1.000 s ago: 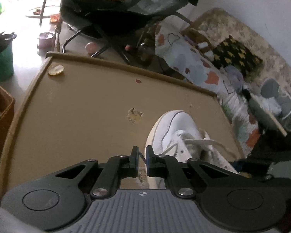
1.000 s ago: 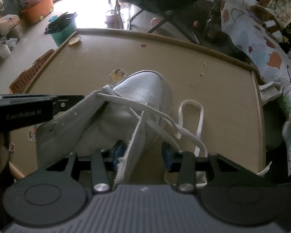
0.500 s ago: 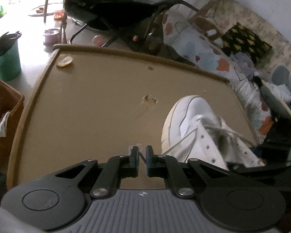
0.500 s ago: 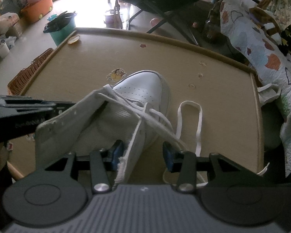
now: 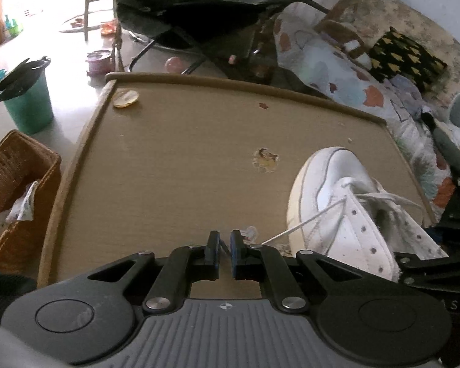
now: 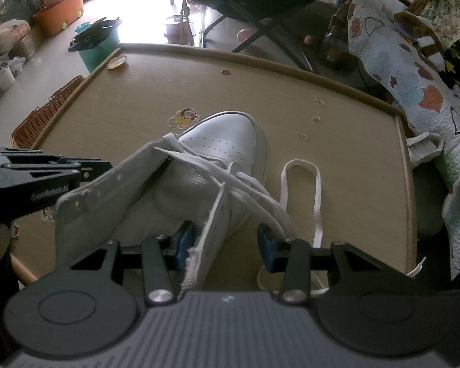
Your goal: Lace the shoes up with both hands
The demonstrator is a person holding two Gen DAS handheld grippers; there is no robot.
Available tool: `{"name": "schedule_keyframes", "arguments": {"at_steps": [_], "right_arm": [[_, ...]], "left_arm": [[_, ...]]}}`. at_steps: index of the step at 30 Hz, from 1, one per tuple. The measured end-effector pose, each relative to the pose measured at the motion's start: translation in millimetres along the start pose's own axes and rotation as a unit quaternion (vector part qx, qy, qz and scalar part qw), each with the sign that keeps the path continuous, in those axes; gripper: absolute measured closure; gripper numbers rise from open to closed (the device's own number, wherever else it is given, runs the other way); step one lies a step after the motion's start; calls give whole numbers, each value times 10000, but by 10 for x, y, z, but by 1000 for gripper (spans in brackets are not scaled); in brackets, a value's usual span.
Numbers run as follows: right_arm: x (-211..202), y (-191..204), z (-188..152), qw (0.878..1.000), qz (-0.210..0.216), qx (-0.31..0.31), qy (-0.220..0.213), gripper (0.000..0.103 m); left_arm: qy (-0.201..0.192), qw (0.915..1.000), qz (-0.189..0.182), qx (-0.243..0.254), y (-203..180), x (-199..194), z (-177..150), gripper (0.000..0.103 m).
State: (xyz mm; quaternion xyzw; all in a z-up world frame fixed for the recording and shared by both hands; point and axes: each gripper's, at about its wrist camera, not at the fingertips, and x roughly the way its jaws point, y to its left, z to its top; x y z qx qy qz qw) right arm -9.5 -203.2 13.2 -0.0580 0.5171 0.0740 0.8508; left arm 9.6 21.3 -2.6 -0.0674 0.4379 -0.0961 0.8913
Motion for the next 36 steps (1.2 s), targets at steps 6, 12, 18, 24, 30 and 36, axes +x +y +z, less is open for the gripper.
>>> {"name": "schedule_keyframes", "arguments": {"at_steps": [6, 12, 18, 24, 30, 36], "right_arm": [[0, 9, 7, 10000, -2, 9, 4, 59], [5, 11, 3, 10000, 1, 15, 7, 59], [3, -8, 13, 10000, 20, 42, 18, 59], [8, 2, 8, 10000, -9, 15, 2, 59], [13, -1, -3, 10000, 5, 25, -13, 59], [19, -38, 10, 9999, 76, 99, -21, 59]], "left_arm": [[-59, 9995, 258, -150, 42, -52, -8, 93], [-102, 9981, 550, -266, 127, -84, -2, 93], [-198, 9963, 606, -570, 241, -150, 14, 90], [-624, 9828, 224, -1721, 412, -342, -7, 82], [-984, 9652, -97, -2423, 405, -579, -41, 58], [-958, 9552, -488, -2758, 131, -698, -26, 58]]}}
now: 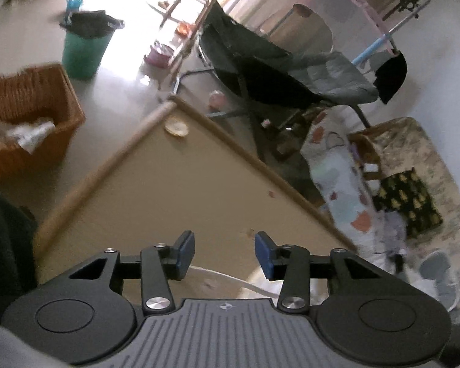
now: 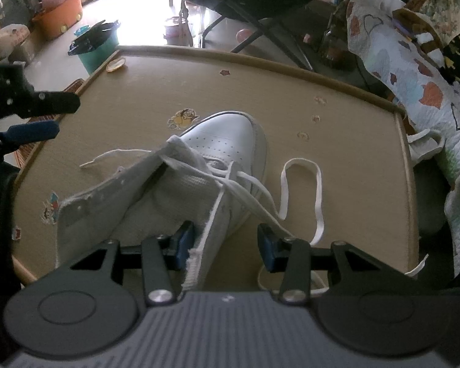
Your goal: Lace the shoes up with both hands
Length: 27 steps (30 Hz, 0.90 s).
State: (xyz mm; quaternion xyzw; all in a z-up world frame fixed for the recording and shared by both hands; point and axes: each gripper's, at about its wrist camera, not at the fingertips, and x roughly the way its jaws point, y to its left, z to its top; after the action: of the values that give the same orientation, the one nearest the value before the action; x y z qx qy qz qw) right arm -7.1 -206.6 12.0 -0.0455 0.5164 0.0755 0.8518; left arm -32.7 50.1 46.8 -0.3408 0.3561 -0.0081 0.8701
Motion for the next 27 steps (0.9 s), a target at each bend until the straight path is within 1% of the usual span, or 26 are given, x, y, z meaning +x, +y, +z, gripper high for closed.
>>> {"name": "schedule_keyframes", "arguments": {"at_steps": [3, 5, 9, 10, 12, 13, 14, 18, 20, 22, 24, 25, 26, 27], "right_arm": [[0, -25, 2, 10000, 49, 46, -6, 59], [2, -45, 3, 9999, 78, 71, -12, 59], [2, -64, -10, 9999, 119, 100, -34, 59], [2, -66, -13, 9999, 127, 106, -40, 59], [2, -73, -17, 9998, 140, 125, -51, 59], [1, -76, -20, 9998, 148, 141, -59, 58], [-1, -79, -23, 9997, 157, 160, -71, 58], [-17, -84, -60, 9994, 175, 241, -198, 56], [-35, -68, -80, 9993, 156, 200, -274, 56], [-60, -37, -94, 9994, 117, 91, -318, 56], [-99, 0, -110, 9993, 73, -41, -358, 56], [-122, 20, -121, 9992, 71, -113, -383, 56], [-139, 34, -132, 9990, 93, -174, -403, 56], [-149, 43, -144, 9988, 123, -219, -417, 56]], "left_arm": [[450, 9986, -101, -276, -102, 98, -91, 58], [693, 9970, -55, -350, -142, 198, -152, 57], [987, 9945, 215, -275, -239, 336, -294, 50], [1038, 9941, 209, -247, -252, 359, -307, 49], [1148, 9925, 240, -341, -242, 403, -324, 47], [1169, 9921, 235, -399, -231, 423, -327, 48], [1104, 9926, 177, -481, -212, 440, -313, 48], [696, 9948, 42, -739, -243, 449, -263, 48], [559, 9927, -175, -1053, -219, 435, -275, 48], [461, 9874, -261, -1493, -204, 440, -309, 48], [743, 9799, -340, -1819, -198, 508, -373, 52], [848, 9777, -373, -1885, -204, 539, -406, 52], [923, 9764, -370, -1917, -217, 562, -440, 52], [927, 9775, -288, -1872, -246, 565, -476, 52]]}}
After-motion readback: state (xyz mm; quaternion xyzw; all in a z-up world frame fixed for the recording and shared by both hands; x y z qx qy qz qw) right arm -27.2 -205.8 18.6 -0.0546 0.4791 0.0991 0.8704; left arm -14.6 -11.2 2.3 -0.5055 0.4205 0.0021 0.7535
